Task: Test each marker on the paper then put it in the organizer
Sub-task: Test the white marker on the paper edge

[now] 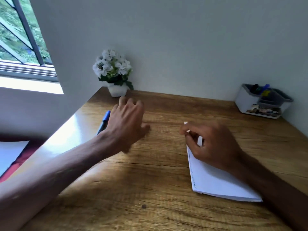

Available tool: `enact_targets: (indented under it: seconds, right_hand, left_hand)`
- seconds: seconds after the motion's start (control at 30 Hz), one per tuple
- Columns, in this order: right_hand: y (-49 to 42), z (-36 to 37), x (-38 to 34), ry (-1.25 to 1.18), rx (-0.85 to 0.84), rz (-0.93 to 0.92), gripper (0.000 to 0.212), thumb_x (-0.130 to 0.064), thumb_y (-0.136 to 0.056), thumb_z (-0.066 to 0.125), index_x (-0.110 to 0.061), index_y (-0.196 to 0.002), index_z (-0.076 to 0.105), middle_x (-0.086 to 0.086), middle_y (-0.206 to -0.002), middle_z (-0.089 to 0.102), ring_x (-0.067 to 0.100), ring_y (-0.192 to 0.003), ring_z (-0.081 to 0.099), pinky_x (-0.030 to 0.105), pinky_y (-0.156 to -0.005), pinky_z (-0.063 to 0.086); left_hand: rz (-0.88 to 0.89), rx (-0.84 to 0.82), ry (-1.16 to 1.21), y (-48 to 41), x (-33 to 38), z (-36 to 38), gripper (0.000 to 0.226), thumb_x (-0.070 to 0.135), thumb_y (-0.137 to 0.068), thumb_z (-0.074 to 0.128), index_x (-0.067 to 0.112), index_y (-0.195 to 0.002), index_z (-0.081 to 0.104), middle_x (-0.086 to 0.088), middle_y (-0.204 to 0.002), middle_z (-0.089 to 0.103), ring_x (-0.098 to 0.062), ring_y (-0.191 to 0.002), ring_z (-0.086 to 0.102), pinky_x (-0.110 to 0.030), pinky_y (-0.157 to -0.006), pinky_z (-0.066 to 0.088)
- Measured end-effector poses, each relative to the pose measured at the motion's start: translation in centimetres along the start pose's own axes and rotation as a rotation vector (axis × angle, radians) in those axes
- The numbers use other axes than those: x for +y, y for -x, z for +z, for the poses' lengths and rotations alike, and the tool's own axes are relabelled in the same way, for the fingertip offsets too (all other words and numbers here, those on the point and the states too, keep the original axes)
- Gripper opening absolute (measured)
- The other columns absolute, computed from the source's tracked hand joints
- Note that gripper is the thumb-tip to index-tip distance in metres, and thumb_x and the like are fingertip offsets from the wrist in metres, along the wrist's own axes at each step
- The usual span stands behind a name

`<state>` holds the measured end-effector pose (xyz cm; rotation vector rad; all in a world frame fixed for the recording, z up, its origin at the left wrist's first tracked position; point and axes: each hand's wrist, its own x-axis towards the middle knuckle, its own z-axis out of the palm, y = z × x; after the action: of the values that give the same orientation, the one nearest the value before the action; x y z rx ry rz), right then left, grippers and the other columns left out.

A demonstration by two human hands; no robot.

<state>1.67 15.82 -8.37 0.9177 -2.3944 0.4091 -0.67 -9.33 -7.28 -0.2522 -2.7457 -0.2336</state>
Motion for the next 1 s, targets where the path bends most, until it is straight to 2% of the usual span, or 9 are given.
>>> enact_targets:
  seconds: [0.17, 0.27, 0.4, 0.5, 0.57, 0.77, 0.83, 0.9, 1.0]
  right_hand:
    - [0.1, -0.1, -0.2, -0.039, -0.049, 0.024, 0.015, -0.012, -0.082, 0.073, -0.025, -0.089, 0.074, -0.011, -0.069, 0.071, -0.015, -0.050, 0.040, 0.007, -0.059, 0.033]
    - [0.2, -0.2, -0.1, -0.061, -0.072, 0.039, 0.018, -0.010, -0.082, 0.075, -0.026, -0.090, 0.075, -0.012, -0.072, 0.073, -0.016, -0.051, 0.046, 0.003, -0.060, 0.034]
    - [0.2, -0.4, 0.0, -0.078, -0.089, 0.037, 0.020, -0.007, -0.082, 0.075, -0.025, -0.091, 0.075, -0.012, -0.073, 0.073, -0.017, -0.053, 0.046, 0.014, -0.056, 0.044]
    - [0.2, -0.5, -0.1, -0.091, -0.102, 0.037, 0.019, -0.008, -0.083, 0.074, -0.024, -0.092, 0.077, -0.013, -0.075, 0.074, -0.017, -0.055, 0.051, 0.002, -0.060, 0.036]
    - [0.2, -0.6, -0.1, -0.103, -0.105, 0.038, 0.018, -0.008, -0.084, 0.073, -0.024, -0.092, 0.076, -0.014, -0.075, 0.073, -0.018, -0.063, 0.055, 0.001, -0.061, 0.036]
    - [0.2, -0.9, -0.1, -0.131, -0.119, 0.041, 0.020, -0.007, -0.085, 0.073, -0.026, -0.093, 0.076, -0.016, -0.074, 0.071, -0.005, -0.066, 0.062, 0.013, -0.060, 0.048]
    - [0.1, -1.1, -0.1, -0.135, -0.098, 0.040, 0.020, -0.008, -0.086, 0.072, -0.025, -0.094, 0.076, -0.016, -0.076, 0.071, 0.003, -0.069, 0.065, 0.022, -0.060, 0.052]
    - [0.0, -1.4, -0.2, -0.162, -0.063, 0.037, 0.017, -0.011, -0.086, 0.068, -0.023, -0.095, 0.076, -0.019, -0.078, 0.071, 0.003, -0.071, 0.066, 0.021, -0.061, 0.052]
    - [0.0, -1.8, -0.2, -0.187, -0.012, 0.053, 0.015, -0.016, -0.089, 0.066, -0.021, -0.097, 0.077, -0.020, -0.079, 0.071, 0.001, -0.074, 0.068, 0.019, -0.055, 0.053]
  left_hand:
    - [-0.070, -0.053, -0.113, -0.1, 0.0, -0.9, 0.057, 0.053, -0.086, 0.074, 0.011, -0.116, 0.051, -0.012, -0.111, 0.066, -0.033, -0.111, 0.058, -0.040, -0.078, 0.048]
    - [-0.031, -0.040, -0.097, 0.1, 0.1, -0.6, 0.044, 0.047, -0.089, 0.072, 0.012, -0.112, 0.060, -0.007, -0.103, 0.069, -0.029, -0.102, 0.064, -0.036, -0.073, 0.049]
    - [-0.005, -0.043, 0.001, 0.1, 0.0, -0.2, 0.032, 0.042, -0.089, 0.074, 0.015, -0.102, 0.066, -0.003, -0.097, 0.073, -0.024, -0.089, 0.069, -0.043, -0.075, 0.059]
    - [-0.010, -0.061, 0.030, 0.2, 0.4, -0.1, 0.027, 0.045, -0.088, 0.073, 0.019, -0.095, 0.068, 0.003, -0.090, 0.072, -0.020, -0.081, 0.069, -0.040, -0.067, 0.058]
    - [0.005, -0.101, 0.080, 0.3, 0.7, 0.1, 0.024, 0.044, -0.088, 0.072, 0.020, -0.091, 0.071, 0.005, -0.086, 0.073, -0.016, -0.076, 0.069, -0.040, -0.063, 0.060]
    - [0.014, -0.197, 0.179, 1.0, 1.8, 0.2, 0.031, 0.048, -0.087, 0.069, 0.018, -0.081, 0.075, 0.004, -0.076, 0.073, -0.017, -0.070, 0.070, -0.040, -0.058, 0.060]
    - [0.004, -0.301, 0.303, 1.0, 2.2, 0.2, 0.036, 0.049, -0.093, 0.065, 0.015, -0.085, 0.077, 0.001, -0.078, 0.074, -0.016, -0.066, 0.069, -0.027, -0.052, 0.057]
    - [-0.041, -0.414, 0.461, 0.8, 2.3, -0.2, 0.047, 0.051, -0.096, 0.061, 0.007, -0.093, 0.077, -0.005, -0.078, 0.072, -0.016, -0.061, 0.059, -0.018, -0.043, 0.042]
    - [-0.129, -0.516, 0.674, 0.8, 2.2, -0.8, 0.052, 0.055, -0.096, 0.058, 0.006, -0.098, 0.076, -0.017, -0.087, 0.070, -0.020, -0.073, 0.057, -0.028, -0.064, 0.045]
